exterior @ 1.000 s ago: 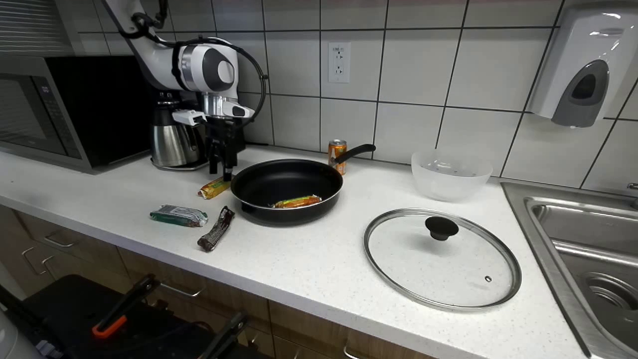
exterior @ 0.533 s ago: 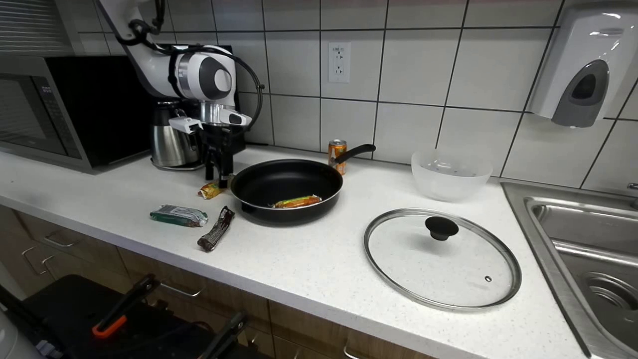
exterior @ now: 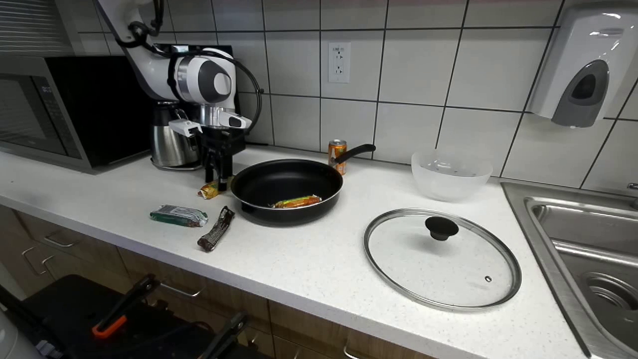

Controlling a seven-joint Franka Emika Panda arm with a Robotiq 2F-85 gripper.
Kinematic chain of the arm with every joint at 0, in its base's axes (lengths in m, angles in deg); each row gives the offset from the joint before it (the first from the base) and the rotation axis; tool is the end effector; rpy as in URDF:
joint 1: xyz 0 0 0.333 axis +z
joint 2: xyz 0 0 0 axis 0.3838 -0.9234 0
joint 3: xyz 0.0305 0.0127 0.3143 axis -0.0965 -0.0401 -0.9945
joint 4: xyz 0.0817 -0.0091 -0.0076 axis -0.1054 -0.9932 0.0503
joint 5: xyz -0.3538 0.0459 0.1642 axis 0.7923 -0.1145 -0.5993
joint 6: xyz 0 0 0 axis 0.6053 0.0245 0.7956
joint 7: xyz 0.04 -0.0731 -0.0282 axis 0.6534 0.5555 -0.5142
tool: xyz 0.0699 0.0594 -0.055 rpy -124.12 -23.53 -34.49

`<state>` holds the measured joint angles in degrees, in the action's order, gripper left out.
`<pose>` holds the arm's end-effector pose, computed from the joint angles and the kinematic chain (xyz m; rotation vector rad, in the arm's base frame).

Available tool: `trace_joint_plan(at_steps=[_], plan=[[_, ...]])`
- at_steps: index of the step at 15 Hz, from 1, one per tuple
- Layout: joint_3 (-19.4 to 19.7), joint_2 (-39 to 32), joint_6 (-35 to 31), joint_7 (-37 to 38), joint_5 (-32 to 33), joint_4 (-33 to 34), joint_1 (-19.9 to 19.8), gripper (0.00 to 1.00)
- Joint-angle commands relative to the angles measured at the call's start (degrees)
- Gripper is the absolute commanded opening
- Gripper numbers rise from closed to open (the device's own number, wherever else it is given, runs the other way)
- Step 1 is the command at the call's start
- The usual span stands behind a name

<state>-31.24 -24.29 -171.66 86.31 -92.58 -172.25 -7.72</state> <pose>0.5575 0.1760 0.1778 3.0292 -0.6296 -0.3702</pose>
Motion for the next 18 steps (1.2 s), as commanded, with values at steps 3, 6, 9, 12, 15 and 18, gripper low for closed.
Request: trace_joint_plan(at_steps=[3,6,9,12,15,18], plan=[[-0.64,1.09,-1.61,-2.11,-1.47,-0.98,-0.87,0.49],[-0.44,2.20,-1.58,-1.99,-0.92,-1.06,-0.58,0.27],[-0.56,3.64,-0.50,-2.70,-0.55,-1.28,-0.52,0.17],[-0.40,5.52,0.70,-4.26,0.42,-1.40,-0.28,0.17],[-0.01,8.11,1.15,-5.05,1.77,-1.86,-0.11,0.17],[0.18,10.73,1.12,-5.45,2.77,-2.70,-0.50,0.17]])
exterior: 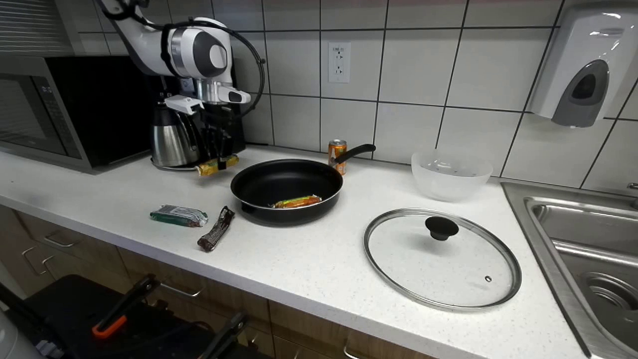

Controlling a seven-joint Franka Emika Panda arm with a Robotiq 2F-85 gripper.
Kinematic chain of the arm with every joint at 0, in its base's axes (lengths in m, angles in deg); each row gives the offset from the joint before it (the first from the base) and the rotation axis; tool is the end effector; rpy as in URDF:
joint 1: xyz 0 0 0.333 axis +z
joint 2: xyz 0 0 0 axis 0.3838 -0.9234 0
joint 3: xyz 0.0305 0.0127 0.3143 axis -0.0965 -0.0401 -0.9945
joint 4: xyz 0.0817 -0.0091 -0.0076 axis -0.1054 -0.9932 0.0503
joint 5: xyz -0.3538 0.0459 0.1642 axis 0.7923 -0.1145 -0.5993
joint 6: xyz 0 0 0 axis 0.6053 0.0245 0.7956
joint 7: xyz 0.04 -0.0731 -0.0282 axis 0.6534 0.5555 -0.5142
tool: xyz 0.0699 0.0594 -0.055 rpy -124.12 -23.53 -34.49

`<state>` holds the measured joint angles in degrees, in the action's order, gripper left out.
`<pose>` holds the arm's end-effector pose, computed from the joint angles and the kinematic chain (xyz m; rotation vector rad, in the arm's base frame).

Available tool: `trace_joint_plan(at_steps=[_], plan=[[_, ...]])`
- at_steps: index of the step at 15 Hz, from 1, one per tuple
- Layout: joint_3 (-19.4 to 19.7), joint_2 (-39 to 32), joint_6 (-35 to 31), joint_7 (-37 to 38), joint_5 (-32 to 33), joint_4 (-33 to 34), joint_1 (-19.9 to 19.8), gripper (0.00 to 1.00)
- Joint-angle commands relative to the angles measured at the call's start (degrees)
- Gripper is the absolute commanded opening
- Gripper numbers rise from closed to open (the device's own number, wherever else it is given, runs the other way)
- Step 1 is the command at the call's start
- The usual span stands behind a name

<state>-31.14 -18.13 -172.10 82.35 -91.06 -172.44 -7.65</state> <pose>0.5703 0.1785 0.2406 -3.0846 0.4950 0.2013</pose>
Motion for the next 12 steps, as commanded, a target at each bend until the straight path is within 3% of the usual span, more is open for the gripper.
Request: trace_joint_plan(at_steps=[1,12], plan=[[0.05,5.44,1.39,-1.77,1.28,-2.97,-0.83,0.17],[1.02,16.45,-0.61,-2.19,1.17,-13.88,-4.99,0.17]])
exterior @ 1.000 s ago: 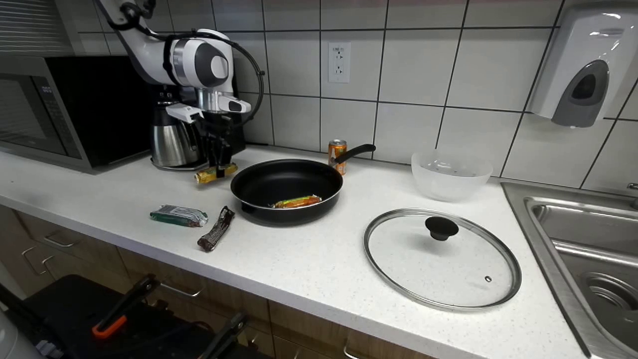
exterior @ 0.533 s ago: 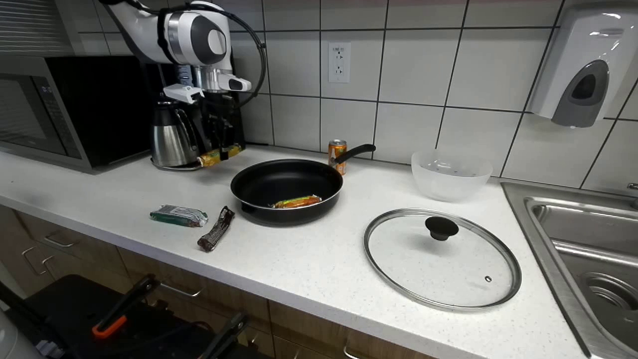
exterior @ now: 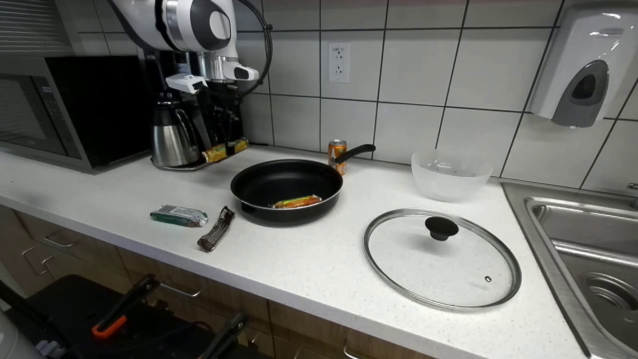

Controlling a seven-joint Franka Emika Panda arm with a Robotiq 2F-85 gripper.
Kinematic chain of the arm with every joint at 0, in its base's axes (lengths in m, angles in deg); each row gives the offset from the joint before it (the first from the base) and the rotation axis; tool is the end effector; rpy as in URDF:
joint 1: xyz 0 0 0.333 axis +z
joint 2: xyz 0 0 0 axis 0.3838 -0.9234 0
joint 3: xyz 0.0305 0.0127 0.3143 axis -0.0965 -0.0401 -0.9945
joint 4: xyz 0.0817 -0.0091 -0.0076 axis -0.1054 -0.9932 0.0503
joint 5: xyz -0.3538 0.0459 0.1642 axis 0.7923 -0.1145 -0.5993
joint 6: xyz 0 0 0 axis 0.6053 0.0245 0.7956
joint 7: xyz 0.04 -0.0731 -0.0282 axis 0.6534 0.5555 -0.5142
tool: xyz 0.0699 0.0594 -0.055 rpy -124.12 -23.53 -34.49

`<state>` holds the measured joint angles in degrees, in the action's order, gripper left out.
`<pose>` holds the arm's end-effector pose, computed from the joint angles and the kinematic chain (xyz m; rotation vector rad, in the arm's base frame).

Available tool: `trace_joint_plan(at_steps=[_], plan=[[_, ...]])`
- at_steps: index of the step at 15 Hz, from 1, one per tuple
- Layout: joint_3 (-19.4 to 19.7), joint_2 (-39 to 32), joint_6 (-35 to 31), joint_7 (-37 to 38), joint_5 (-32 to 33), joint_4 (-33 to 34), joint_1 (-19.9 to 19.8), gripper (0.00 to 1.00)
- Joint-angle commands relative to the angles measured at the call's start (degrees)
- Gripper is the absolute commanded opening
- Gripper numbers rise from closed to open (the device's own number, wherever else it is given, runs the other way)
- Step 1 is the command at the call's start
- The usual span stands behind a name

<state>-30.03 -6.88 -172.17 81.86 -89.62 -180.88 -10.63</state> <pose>0.5456 0.1288 0.2952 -3.0805 0.5610 0.1104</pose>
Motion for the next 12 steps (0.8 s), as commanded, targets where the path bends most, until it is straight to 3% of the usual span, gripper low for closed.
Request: trace_joint_plan(at_steps=[1,12], plan=[[0.01,6.02,-0.59,-1.86,-0.47,-6.61,-2.63,0.17],[2.38,7.98,-2.61,-5.05,-0.87,-13.47,-8.57,0.17]])
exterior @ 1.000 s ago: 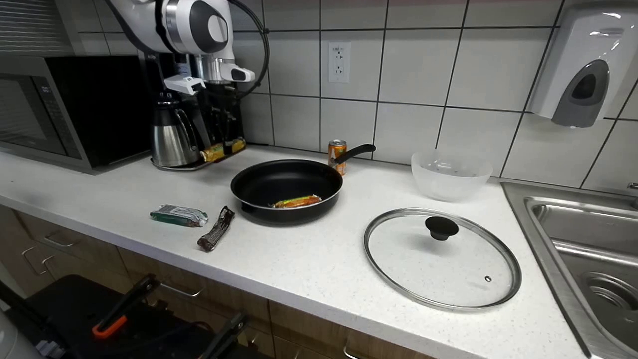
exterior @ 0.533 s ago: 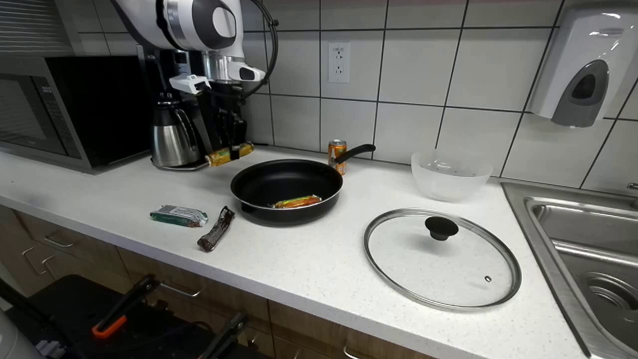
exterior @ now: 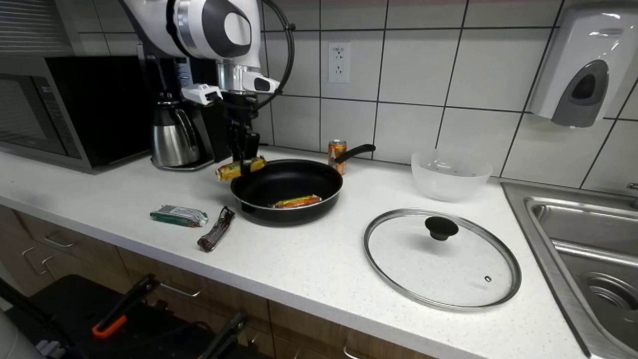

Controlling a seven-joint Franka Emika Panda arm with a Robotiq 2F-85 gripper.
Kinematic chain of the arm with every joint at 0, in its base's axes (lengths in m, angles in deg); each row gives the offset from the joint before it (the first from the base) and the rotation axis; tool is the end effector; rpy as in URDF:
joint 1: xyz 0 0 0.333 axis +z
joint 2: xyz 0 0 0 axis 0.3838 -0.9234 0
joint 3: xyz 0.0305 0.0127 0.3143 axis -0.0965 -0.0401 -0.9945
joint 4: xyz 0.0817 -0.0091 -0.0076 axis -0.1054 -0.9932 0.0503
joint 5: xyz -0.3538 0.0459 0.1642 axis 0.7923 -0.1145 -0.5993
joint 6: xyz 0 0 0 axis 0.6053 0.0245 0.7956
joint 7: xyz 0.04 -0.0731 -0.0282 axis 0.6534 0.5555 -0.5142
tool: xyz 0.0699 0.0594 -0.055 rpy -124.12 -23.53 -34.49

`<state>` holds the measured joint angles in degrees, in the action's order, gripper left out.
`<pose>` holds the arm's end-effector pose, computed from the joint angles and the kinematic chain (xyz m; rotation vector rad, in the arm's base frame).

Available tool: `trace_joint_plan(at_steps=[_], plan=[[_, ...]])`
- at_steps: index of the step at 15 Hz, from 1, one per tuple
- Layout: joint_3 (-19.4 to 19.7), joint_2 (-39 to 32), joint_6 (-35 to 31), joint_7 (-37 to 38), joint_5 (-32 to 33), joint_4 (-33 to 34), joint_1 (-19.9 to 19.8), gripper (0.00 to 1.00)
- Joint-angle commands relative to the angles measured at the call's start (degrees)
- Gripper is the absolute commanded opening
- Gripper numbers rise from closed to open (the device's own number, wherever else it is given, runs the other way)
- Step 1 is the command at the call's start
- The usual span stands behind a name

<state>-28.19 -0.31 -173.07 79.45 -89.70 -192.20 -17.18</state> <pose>0.4980 0.0428 0.2789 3.0390 -0.7224 -0.2058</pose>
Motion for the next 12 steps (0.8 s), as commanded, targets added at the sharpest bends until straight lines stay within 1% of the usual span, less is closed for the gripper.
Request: trace_joint_plan(at_steps=[1,6,12], plan=[[0.86,1.15,-2.38,-3.37,-1.34,-2.42,-2.58,0.17],[2.56,-1.08,-4.99,-3.89,-1.21,-1.99,-4.68,0.17],[4.05,-5.40,-7.40,-2.16,-0.45,0.55,-5.05,0.17]])
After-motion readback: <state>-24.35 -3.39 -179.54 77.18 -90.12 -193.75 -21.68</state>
